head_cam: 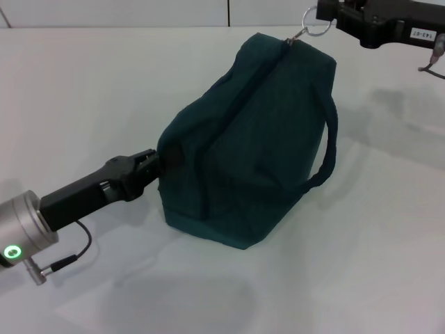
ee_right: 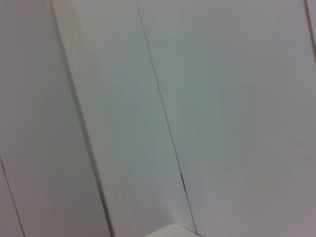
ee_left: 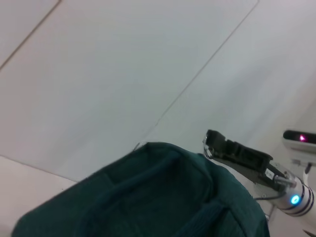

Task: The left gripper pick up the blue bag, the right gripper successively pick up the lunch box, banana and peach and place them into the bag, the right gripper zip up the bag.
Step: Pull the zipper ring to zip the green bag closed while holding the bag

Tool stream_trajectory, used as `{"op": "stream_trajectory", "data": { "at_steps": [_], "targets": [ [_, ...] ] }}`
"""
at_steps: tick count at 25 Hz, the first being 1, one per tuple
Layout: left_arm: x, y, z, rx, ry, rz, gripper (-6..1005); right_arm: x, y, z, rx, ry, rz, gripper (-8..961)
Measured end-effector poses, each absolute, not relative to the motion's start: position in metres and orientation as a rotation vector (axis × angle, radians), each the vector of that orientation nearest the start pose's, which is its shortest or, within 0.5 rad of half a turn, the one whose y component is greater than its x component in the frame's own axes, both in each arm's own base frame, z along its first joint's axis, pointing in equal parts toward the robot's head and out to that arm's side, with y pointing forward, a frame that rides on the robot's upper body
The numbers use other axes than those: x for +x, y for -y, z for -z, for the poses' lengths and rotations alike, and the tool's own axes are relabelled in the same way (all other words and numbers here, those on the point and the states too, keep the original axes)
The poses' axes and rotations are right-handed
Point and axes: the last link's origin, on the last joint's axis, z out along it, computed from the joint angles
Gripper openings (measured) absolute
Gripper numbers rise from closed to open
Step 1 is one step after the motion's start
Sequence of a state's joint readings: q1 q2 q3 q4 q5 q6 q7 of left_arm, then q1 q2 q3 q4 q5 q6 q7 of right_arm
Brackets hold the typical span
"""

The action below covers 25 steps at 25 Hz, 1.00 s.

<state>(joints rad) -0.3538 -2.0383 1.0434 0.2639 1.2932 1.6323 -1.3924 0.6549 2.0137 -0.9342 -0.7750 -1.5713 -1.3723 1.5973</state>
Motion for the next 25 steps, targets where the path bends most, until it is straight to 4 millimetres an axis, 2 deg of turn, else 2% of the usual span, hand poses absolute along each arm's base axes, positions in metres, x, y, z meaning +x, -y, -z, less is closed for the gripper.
{"op": "stream_trajectory", "data": {
  "at_steps": [10, 17, 23, 25],
  "targets": [
    [-0.292, -0.263, 0.016, -2.323, 1.2, 1.356, 47, 0.176, -0.403, -0.046, -2.536, -0.53, -0.967, 6],
    [-0.287, -0.265, 0.017, -2.327, 1.189, 1.379, 48, 0.179, -0.4, -0.046, -2.536, -0.536, -0.973, 6],
    [-0.289, -0.271, 0.006, -2.171, 1.199, 1.476, 169, 0.181, -0.395, -0.046, -2.544, -0.538, -0.995, 6],
    [-0.29, -0.272, 0.004, -2.157, 1.203, 1.486, 245, 0.182, -0.393, -0.047, -2.539, -0.537, -1.016, 6]
  ]
}}
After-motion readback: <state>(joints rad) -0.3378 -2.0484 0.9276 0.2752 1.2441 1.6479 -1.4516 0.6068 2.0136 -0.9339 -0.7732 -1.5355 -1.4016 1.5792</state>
